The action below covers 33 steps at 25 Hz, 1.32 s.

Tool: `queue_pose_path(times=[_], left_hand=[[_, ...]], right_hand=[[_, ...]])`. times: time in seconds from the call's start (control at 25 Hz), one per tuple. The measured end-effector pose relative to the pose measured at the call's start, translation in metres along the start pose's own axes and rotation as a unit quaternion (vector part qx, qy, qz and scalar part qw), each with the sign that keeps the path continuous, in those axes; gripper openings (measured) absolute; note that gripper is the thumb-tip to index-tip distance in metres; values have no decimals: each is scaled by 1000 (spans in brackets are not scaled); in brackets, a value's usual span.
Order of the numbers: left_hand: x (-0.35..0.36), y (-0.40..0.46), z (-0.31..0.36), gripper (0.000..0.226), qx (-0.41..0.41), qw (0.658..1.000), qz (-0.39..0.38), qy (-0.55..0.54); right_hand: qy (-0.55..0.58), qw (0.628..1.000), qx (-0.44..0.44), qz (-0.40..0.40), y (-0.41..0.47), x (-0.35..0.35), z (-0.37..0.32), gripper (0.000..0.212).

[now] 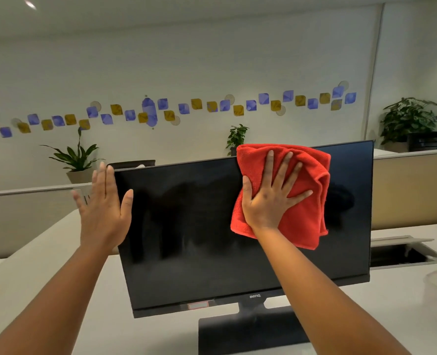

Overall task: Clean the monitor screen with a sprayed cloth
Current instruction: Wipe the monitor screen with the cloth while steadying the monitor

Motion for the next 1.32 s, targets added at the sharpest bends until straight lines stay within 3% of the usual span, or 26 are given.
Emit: queue_pose_path(times=[0.16, 0.4, 0.64, 0.88, 1.0, 1.16, 1.32], left_hand=[[1, 5, 11, 59, 23, 998, -23, -44], [-2, 10, 26, 54, 31, 996, -20, -77], [0, 7, 24, 57, 18, 998, 12, -55], [0, 7, 27, 65, 26, 999, 32, -13], [-1, 9, 25, 64, 38, 999, 28, -21], [1, 11, 24, 55, 43, 998, 16, -36], [0, 12, 22, 52, 40, 998, 21, -47]], right_hand=[[-21, 999, -38, -4, 1, 4, -33, 71], [-63, 984, -165, 0, -6, 11, -79, 68], [-59, 950, -304, -45, -50, 35, -104, 68], [-85, 900, -415, -106, -109, 45, -77, 65], [-88, 911, -392, -95, -105, 39, -67, 63], [-65, 960, -267, -45, -69, 25, -70, 63], [-56, 955, -285, -54, -60, 34, -109, 62]])
Point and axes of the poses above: each hand's wrist, its own y-axis towards the middle knuckle, its own x-axis out of the palm, z = x × y, the point moved 7 cm from there along y, towards the middle knuckle, and after that the axes turned 11 degrees about -x, right-handed, at the moved point
